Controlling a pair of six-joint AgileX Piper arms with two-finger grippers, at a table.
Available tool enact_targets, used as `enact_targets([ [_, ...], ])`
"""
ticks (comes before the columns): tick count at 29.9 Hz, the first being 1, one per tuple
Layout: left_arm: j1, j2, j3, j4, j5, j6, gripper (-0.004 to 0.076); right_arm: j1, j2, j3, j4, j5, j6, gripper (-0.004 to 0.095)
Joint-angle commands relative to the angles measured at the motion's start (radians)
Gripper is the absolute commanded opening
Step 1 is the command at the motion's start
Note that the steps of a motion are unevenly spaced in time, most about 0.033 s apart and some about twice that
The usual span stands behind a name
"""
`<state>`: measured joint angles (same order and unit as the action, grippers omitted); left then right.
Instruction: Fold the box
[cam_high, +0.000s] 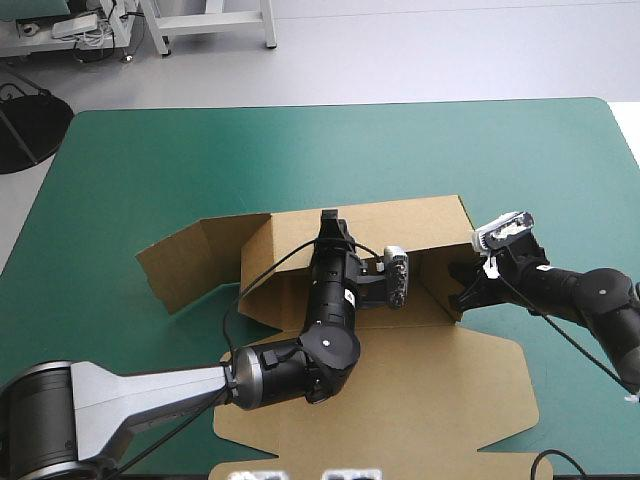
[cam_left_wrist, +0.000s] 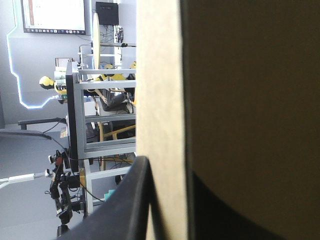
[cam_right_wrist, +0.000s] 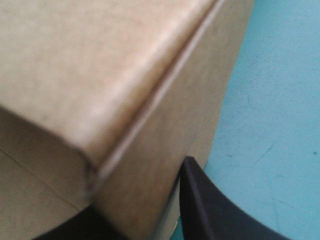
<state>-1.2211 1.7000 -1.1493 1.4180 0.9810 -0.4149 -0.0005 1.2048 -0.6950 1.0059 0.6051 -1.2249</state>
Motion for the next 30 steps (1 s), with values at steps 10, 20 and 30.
enact_targets([
  [10, -0.016, 0.000, 0.015, -0.012, -0.119, -0.025, 0.0492, -0.002, 0.014, -0.022, 0.043, 0.000, -0.026, -0.0012],
  [20, -0.118, -0.002, 0.013, 0.176, 0.028, -0.121, 0.0491, -0.002, 0.014, -0.022, 0.041, 0.000, -0.026, -0.0013],
  [30, -0.278, -0.028, 0.013, 0.226, 0.196, -0.150, 0.0491, -0.002, 0.014, -0.022, 0.041, 0.000, -0.020, -0.0013],
])
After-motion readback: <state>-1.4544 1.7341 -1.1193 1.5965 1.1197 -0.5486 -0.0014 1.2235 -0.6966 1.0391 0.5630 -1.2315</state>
